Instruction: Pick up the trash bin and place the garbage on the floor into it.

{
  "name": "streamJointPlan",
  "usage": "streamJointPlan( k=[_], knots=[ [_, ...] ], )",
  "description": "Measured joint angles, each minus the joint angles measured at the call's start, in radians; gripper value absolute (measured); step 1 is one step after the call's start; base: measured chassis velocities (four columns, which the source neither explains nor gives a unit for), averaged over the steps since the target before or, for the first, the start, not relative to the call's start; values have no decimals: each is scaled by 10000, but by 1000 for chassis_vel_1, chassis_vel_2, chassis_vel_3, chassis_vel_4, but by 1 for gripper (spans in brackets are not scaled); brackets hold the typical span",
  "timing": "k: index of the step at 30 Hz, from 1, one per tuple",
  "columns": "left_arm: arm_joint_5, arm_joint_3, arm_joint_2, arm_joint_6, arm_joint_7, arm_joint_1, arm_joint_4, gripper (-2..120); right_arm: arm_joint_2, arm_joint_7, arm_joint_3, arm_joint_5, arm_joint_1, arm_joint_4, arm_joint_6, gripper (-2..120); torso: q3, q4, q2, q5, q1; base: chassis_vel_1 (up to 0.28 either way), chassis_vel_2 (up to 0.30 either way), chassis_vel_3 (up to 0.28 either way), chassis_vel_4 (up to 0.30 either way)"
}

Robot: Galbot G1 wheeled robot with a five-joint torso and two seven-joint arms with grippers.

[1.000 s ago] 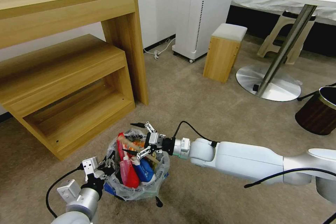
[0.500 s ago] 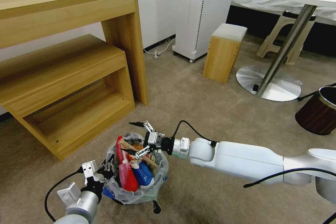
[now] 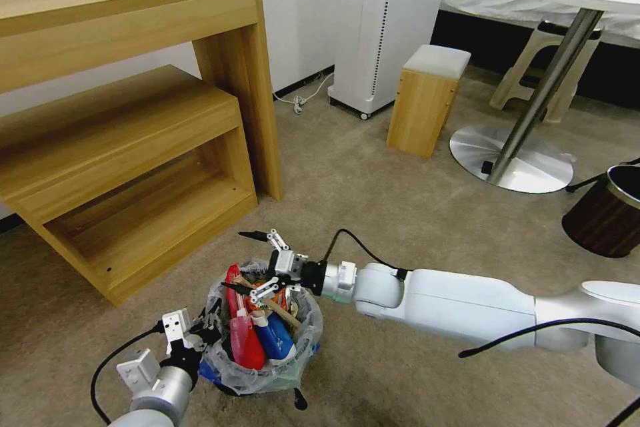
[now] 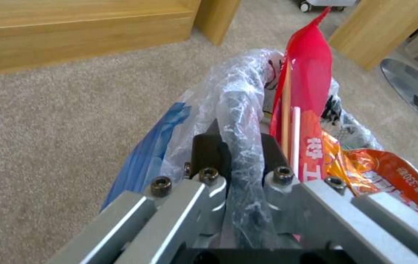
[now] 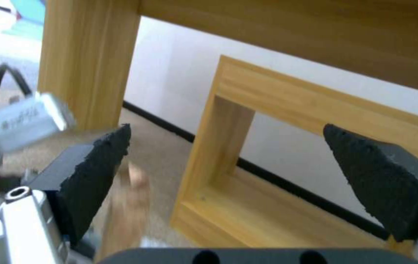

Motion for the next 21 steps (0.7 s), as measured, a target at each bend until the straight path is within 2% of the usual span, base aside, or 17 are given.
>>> streamJointPlan(
  k=[10, 21],
  knots=[
    [-51, -262, 64, -8, 25, -22, 136, 3, 682, 447, 47, 438, 68, 579, 37, 100, 0, 2, 0, 0, 0, 0, 0, 0, 0],
    [-125, -535, 86, -59, 14, -286, 761, 3, -41, 703, 561, 567, 71, 1613, -71, 100, -1, 3, 1, 7, -1, 0, 0, 0, 0]
  ],
)
